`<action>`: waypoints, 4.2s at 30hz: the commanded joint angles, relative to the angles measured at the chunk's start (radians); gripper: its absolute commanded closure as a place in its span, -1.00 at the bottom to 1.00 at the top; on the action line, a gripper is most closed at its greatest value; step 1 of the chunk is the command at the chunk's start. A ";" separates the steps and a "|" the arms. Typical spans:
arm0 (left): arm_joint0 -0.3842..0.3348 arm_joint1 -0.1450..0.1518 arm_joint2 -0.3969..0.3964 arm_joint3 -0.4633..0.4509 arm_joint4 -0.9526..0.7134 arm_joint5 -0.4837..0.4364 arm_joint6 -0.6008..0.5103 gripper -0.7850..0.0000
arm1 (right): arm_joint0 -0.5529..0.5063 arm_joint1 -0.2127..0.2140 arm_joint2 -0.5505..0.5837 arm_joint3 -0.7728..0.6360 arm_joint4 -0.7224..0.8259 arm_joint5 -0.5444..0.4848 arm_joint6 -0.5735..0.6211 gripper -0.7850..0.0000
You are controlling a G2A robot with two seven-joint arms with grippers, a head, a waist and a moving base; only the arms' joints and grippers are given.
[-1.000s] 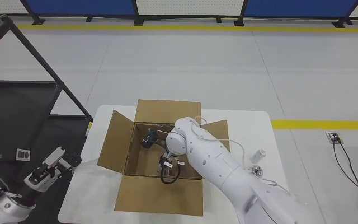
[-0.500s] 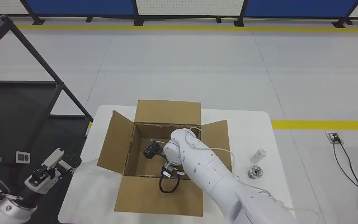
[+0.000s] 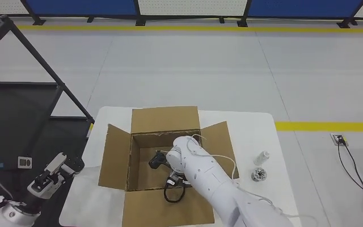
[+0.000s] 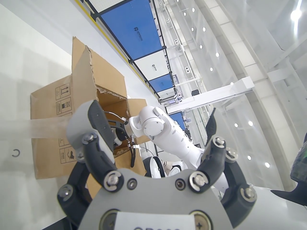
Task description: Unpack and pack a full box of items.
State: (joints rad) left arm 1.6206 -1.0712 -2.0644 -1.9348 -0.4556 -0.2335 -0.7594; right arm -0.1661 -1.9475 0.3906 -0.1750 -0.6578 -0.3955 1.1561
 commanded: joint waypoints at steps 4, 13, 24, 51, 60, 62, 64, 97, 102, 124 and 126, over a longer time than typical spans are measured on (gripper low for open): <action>0.010 -0.002 0.013 -0.013 0.010 -0.006 0.021 -1.00 | -0.006 -0.001 0.003 0.013 -0.007 -0.011 -0.008 -1.00; 0.024 -0.005 0.037 -0.028 0.034 -0.020 0.057 -1.00 | -0.016 0.001 0.007 0.025 -0.023 -0.024 -0.024 0.28; 0.031 -0.007 0.051 -0.039 0.043 -0.030 0.088 -1.00 | -0.006 0.009 0.014 0.021 -0.045 -0.037 -0.070 1.00; 0.049 -0.013 0.081 -0.071 0.093 -0.048 0.143 -1.00 | 0.024 0.035 0.018 0.010 -0.139 -0.006 -0.160 0.19; 0.049 -0.014 0.079 -0.073 0.099 -0.049 0.158 -1.00 | 0.027 0.035 0.017 -0.012 -0.170 -0.011 -0.174 -0.34; 0.049 -0.014 0.077 -0.074 0.096 -0.049 0.162 -1.00 | 0.024 0.035 0.018 -0.010 -0.173 -0.017 -0.176 -0.32; 0.050 -0.015 0.074 -0.074 0.094 -0.050 0.165 -1.00 | 0.022 0.034 0.019 -0.009 -0.173 -0.028 -0.175 -0.25; 0.114 -0.027 0.063 -0.087 0.108 -0.119 0.205 -1.00 | -0.003 0.022 0.026 -0.019 -0.237 -0.057 -0.223 0.04; 0.126 -0.029 0.054 -0.086 0.103 -0.128 0.210 -1.00 | -0.004 0.015 0.025 -0.021 -0.249 -0.059 -0.234 0.06; 0.163 -0.039 0.036 -0.096 0.109 -0.161 0.226 -1.00 | 0.002 0.012 0.053 0.018 -0.241 -0.119 -0.314 1.00; 0.168 -0.040 0.031 -0.100 0.109 -0.166 0.227 -1.00 | 0.005 0.018 0.057 0.020 -0.241 -0.152 -0.358 1.00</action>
State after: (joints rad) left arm 1.7862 -1.1110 -2.0312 -2.0325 -0.3466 -0.3968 -0.5328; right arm -0.1621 -1.9323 0.4464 -0.1554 -0.8988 -0.5318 0.8195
